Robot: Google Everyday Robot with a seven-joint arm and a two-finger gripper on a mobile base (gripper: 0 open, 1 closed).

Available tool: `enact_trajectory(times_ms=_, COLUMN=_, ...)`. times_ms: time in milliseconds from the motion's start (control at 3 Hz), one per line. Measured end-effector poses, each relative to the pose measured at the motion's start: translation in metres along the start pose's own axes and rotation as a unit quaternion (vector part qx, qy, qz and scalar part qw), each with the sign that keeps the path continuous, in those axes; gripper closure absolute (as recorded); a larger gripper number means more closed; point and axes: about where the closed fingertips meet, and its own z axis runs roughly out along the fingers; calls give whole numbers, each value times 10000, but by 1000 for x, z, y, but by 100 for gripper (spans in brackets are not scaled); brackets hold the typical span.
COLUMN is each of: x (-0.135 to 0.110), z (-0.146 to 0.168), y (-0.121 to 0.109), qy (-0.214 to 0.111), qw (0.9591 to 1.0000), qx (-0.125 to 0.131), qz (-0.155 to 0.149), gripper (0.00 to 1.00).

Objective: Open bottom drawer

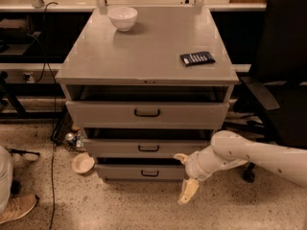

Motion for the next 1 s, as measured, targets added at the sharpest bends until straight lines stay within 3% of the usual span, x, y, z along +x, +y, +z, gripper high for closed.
enact_trajectory(times_ms=333, x=33, z=45, y=-7, qy=136, qw=9999, qx=79, qz=-19, gripper=0)
enact_trajectory(times_ms=667, x=62, z=78, y=-13, qy=50, qw=9995, qx=79, qz=306, gripper=0)
enact_trajectory(times_ms=1000, x=71, z=93, y=-11, qy=-17, qw=9991, qx=27, qz=425, gripper=0)
